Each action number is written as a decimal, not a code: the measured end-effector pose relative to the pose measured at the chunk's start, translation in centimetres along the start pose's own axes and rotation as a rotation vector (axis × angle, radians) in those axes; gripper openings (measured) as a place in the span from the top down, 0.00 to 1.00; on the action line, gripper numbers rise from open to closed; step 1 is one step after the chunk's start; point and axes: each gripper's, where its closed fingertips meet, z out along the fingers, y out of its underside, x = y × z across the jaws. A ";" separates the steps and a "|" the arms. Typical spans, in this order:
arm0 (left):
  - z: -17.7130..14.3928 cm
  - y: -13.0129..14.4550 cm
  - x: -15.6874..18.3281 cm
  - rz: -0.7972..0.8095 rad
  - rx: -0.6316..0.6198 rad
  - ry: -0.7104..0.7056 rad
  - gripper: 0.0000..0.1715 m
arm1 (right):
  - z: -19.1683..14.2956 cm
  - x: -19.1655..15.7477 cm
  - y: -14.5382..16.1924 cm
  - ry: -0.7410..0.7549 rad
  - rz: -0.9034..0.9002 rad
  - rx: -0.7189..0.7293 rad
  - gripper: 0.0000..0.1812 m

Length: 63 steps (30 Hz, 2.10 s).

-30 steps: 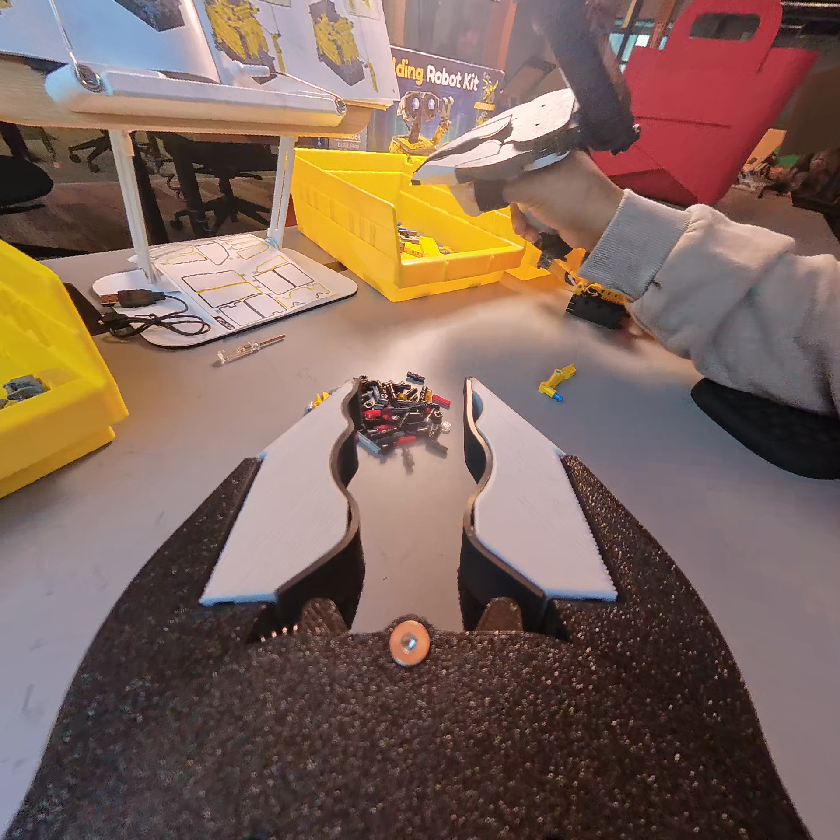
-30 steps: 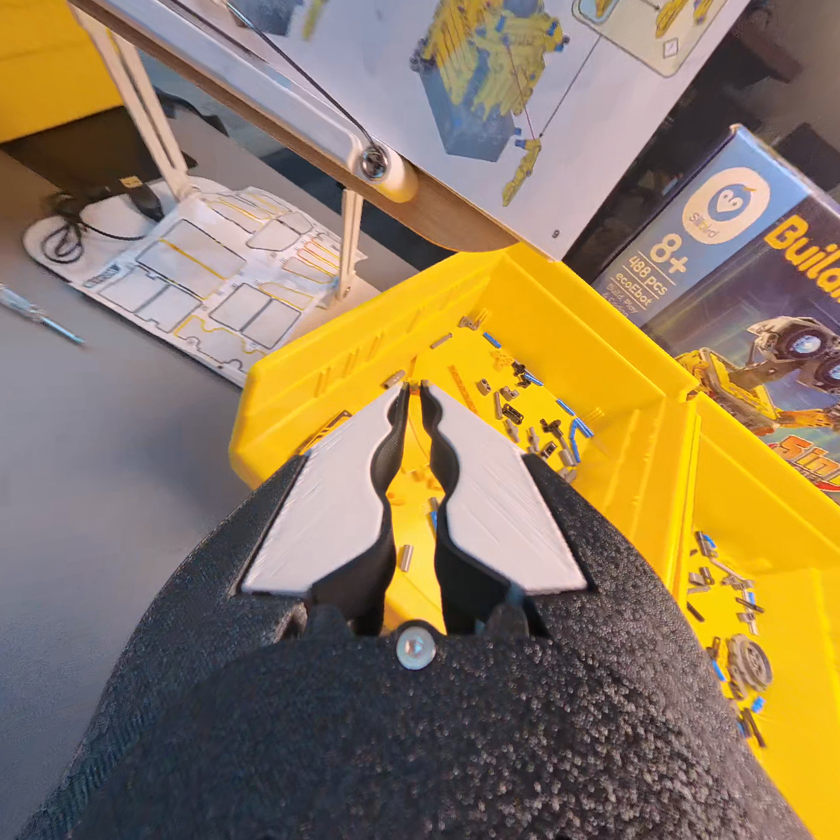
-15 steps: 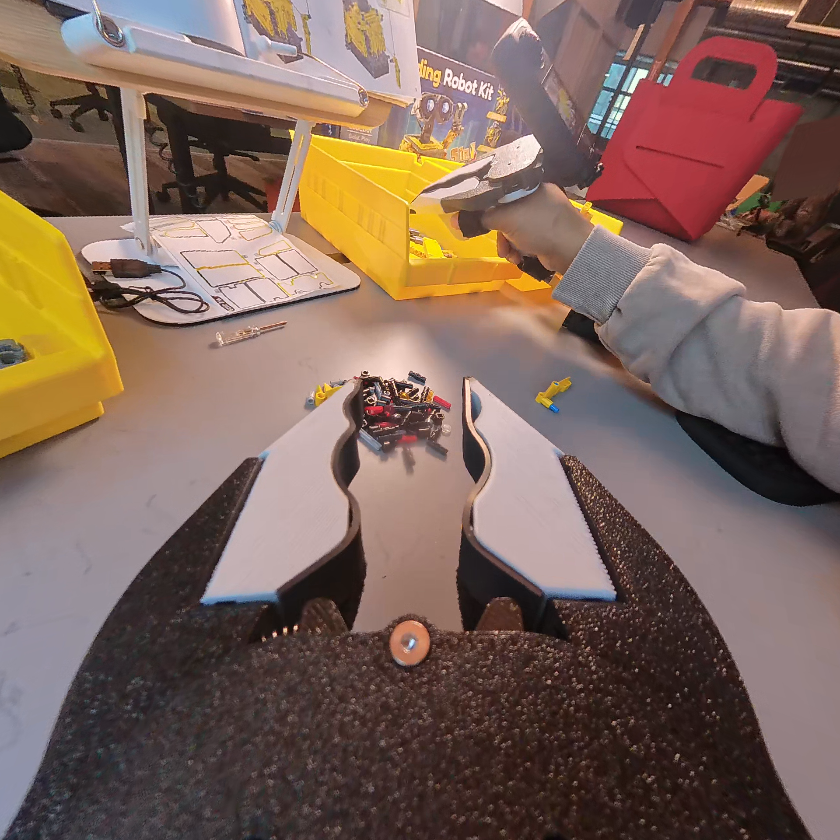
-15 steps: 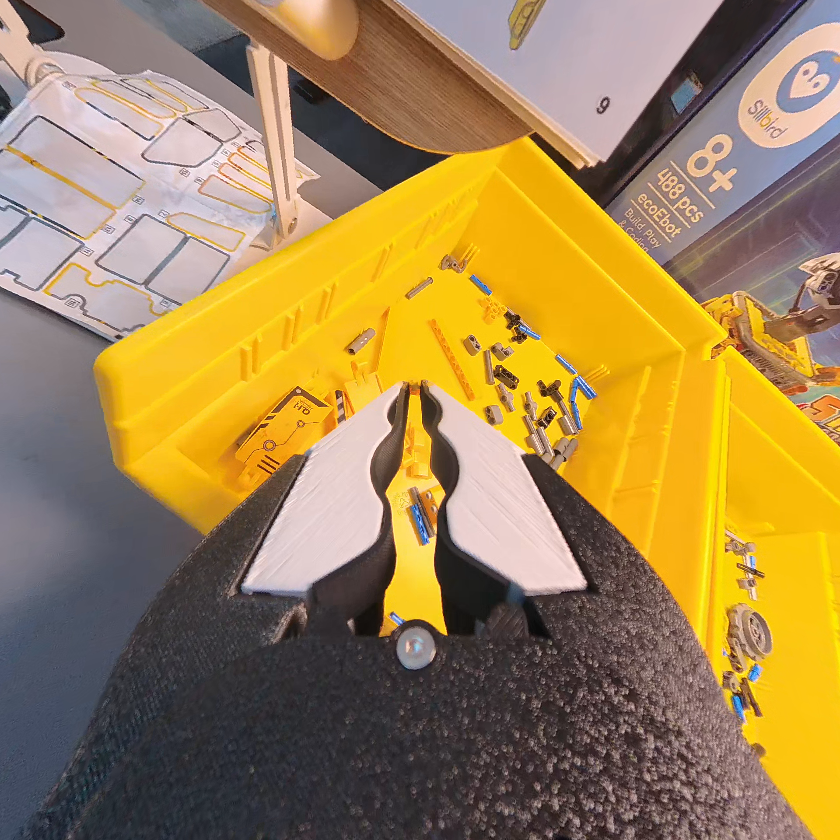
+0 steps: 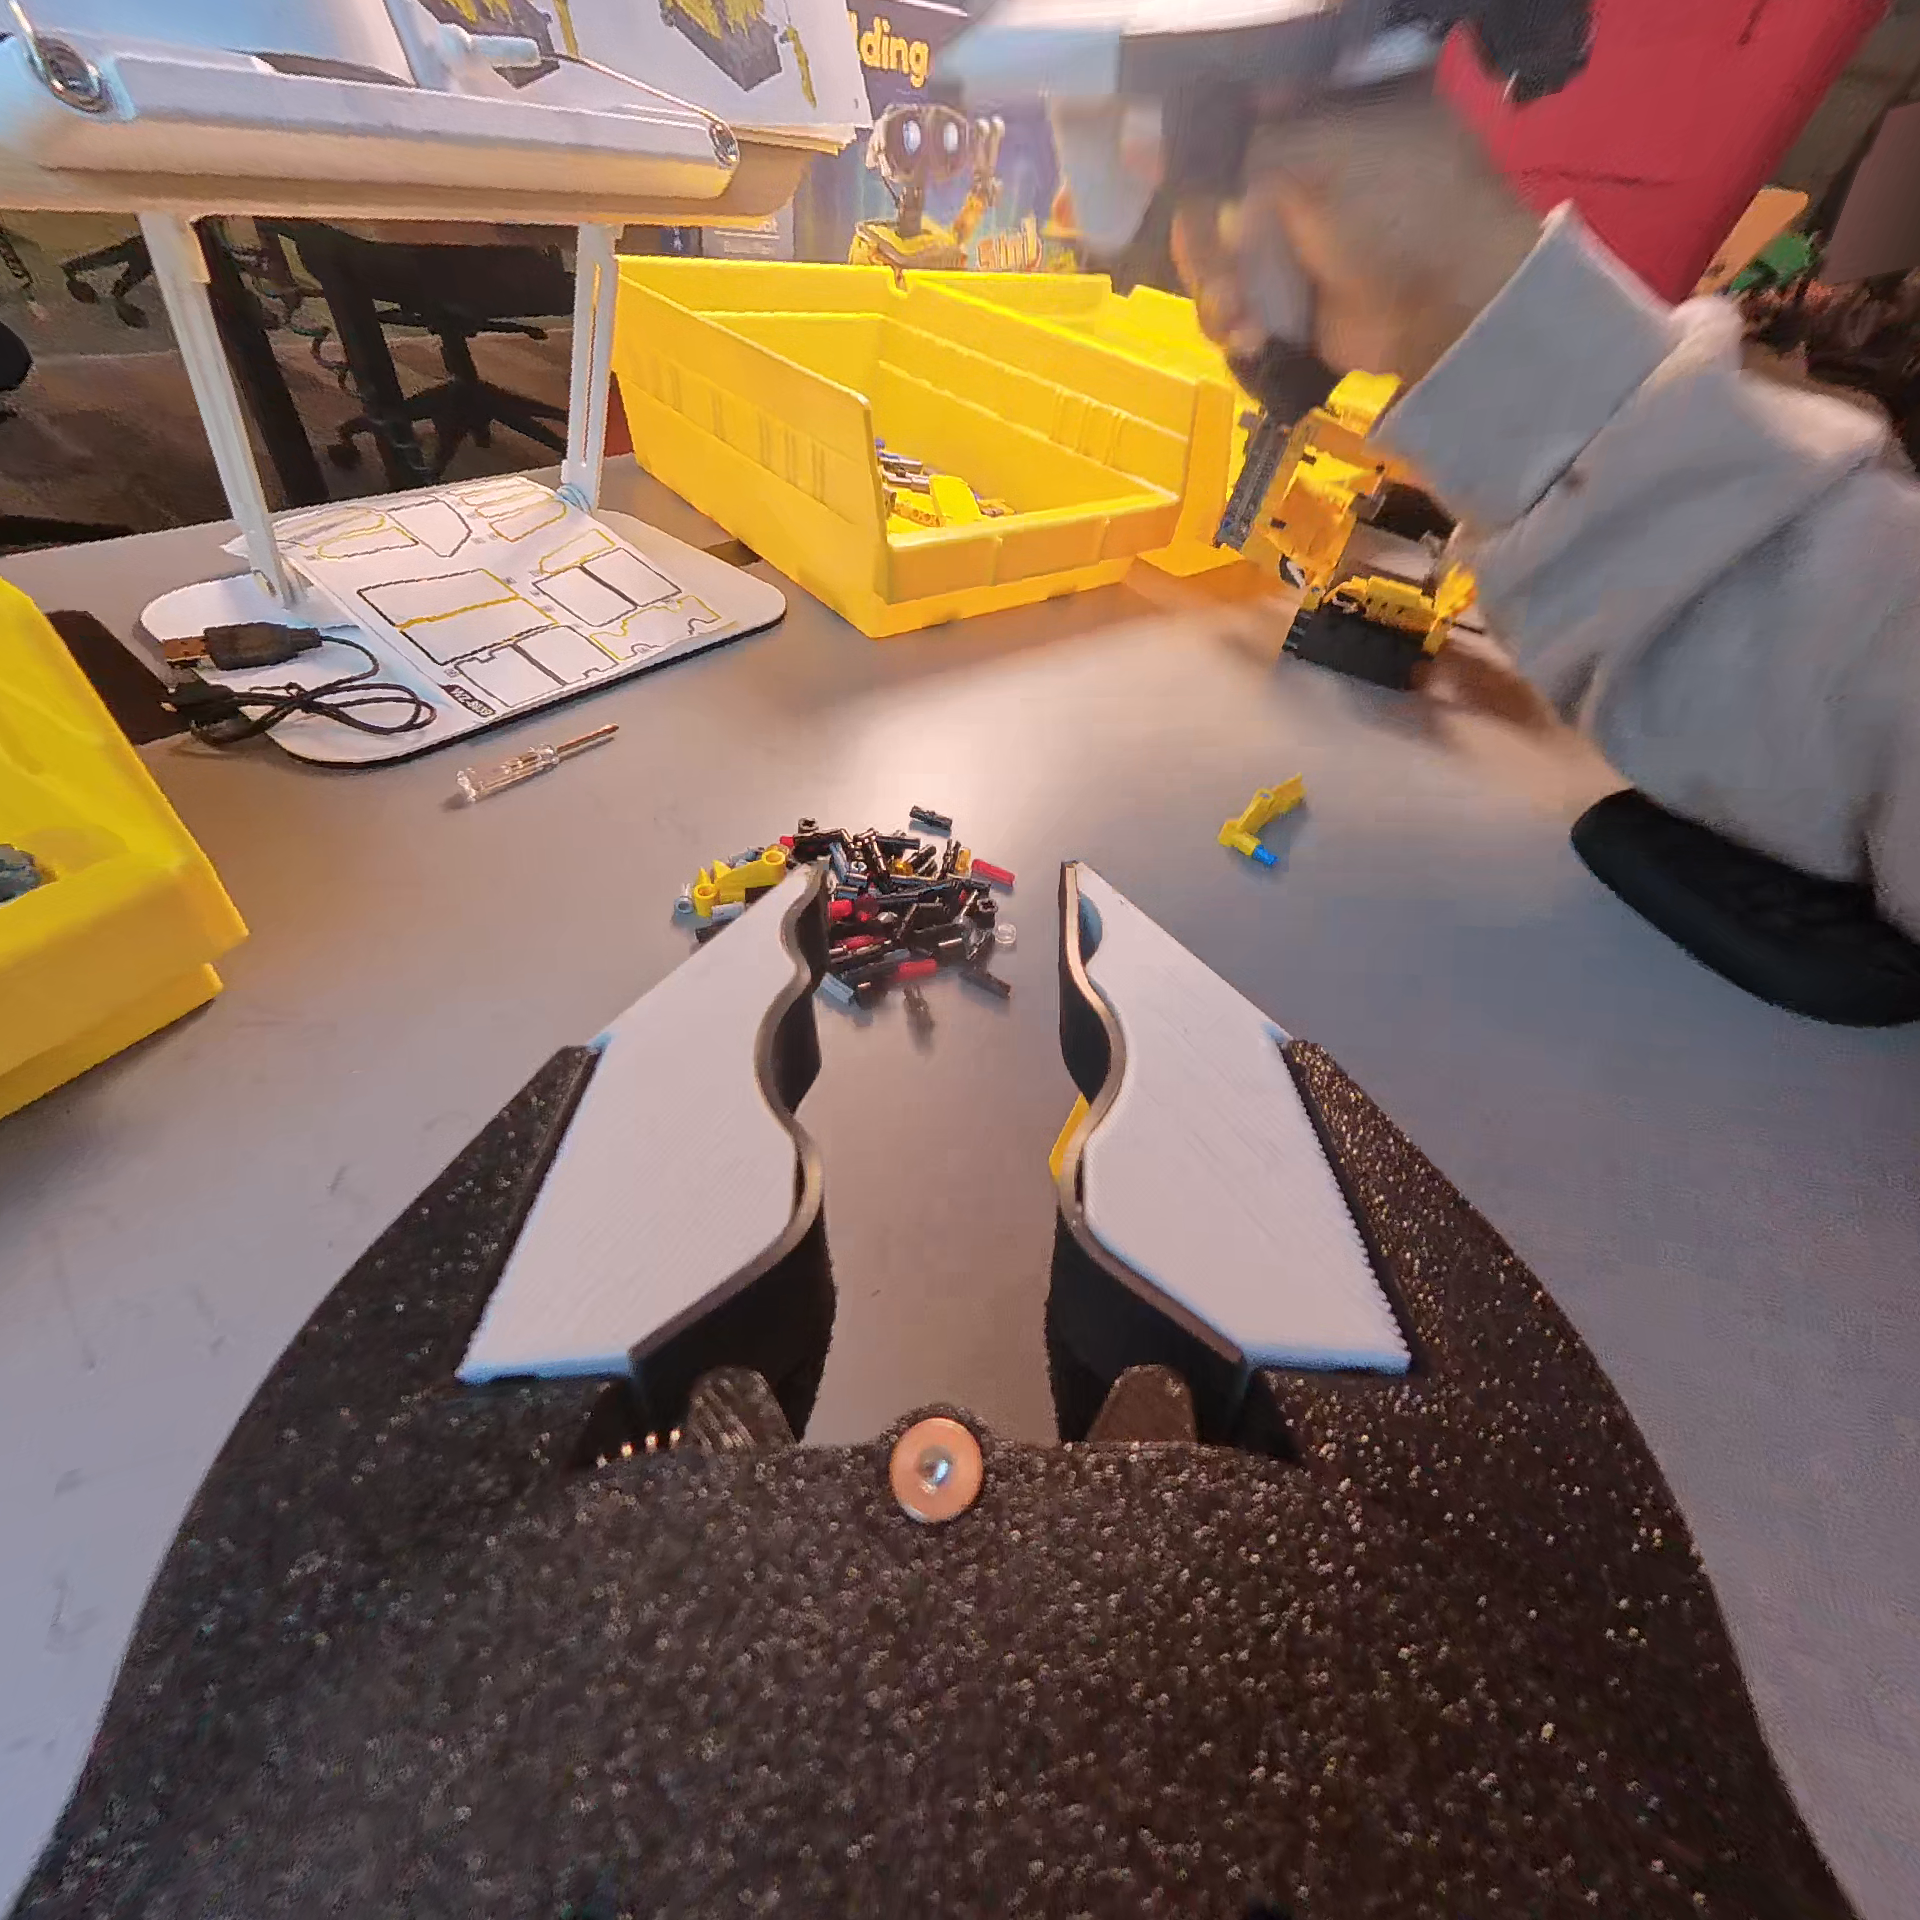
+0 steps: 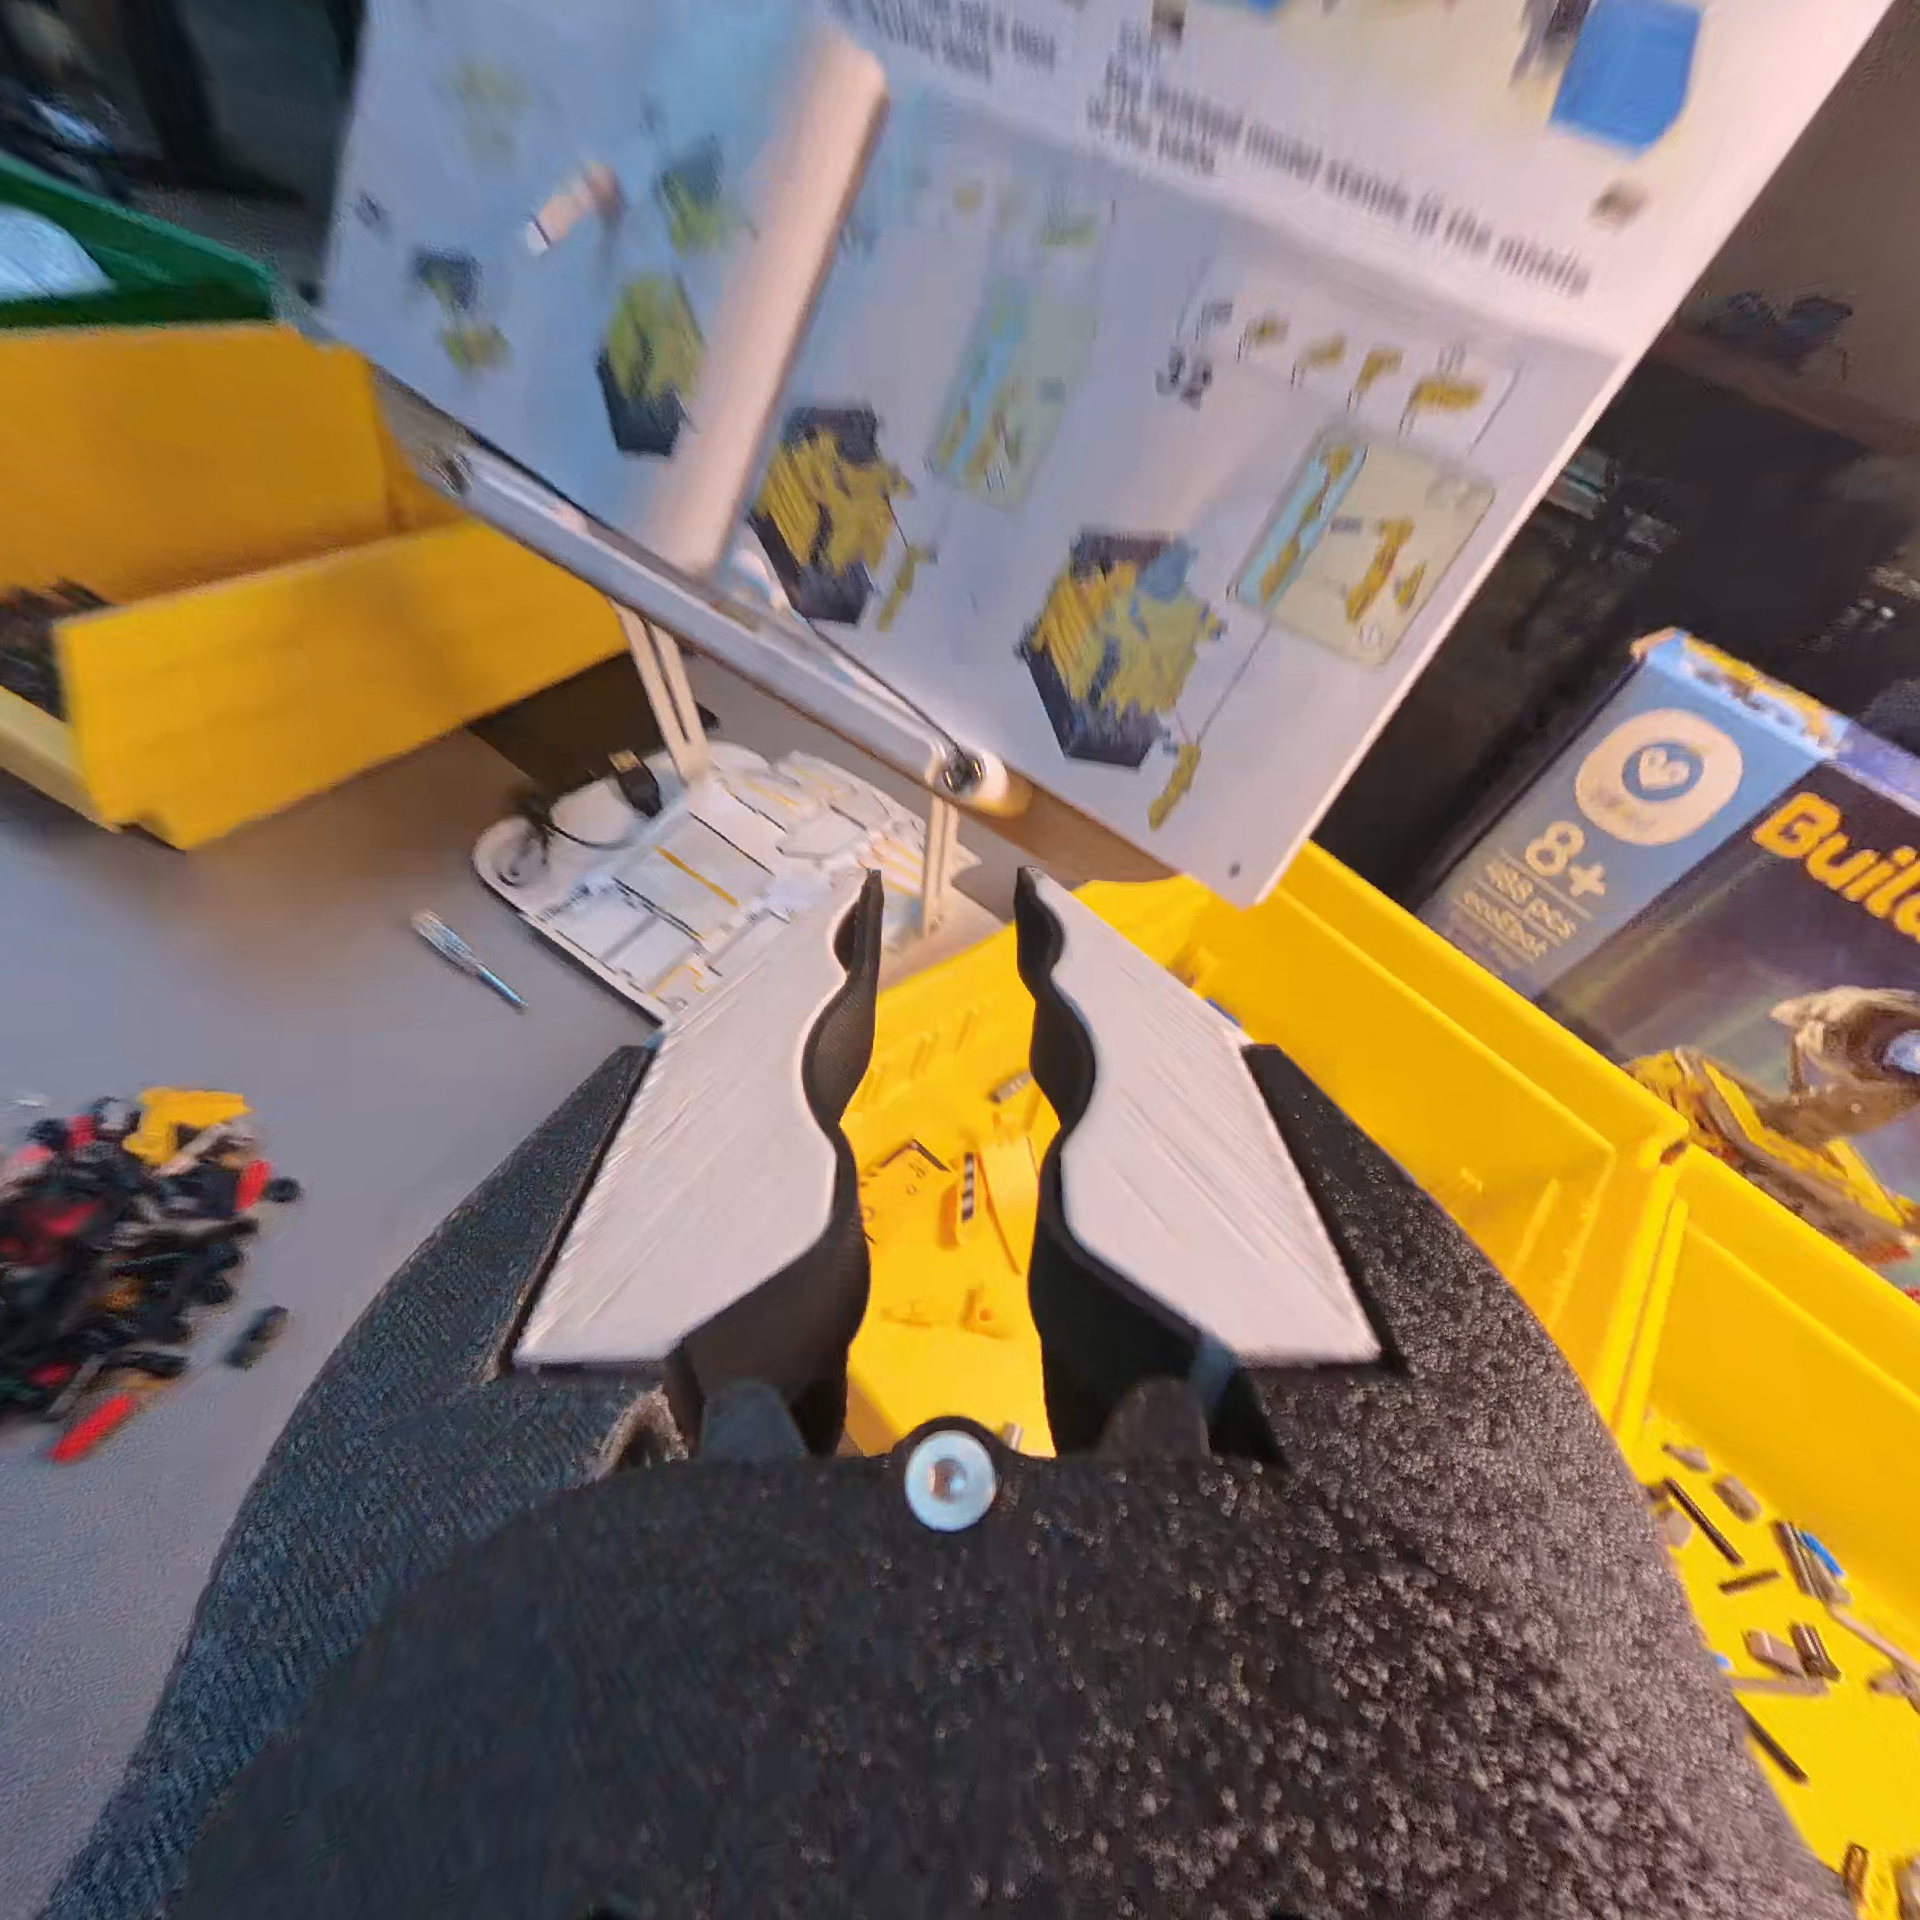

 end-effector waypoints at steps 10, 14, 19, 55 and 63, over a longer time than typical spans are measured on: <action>-0.4 3.3 1.5 0.239 -0.234 0.080 0.74 | -9.8 -9.6 -2.1 -0.509 0.107 0.054 0.86; -0.6 5.5 2.0 0.265 -0.364 0.128 0.74 | -11.3 -15.3 5.9 -0.634 0.035 -0.150 0.86; -0.3 8.1 2.9 0.339 -0.474 0.152 0.77 | -11.7 -18.3 11.0 -0.680 -0.161 -0.231 0.86; -0.1 0.9 3.2 0.311 -0.092 -0.008 0.82 | -2.8 -6.2 7.7 -0.008 -0.129 -0.161 0.92; 0.2 1.9 2.4 0.310 -0.130 -0.041 0.80 | -0.2 3.3 7.9 0.281 0.074 -0.179 0.79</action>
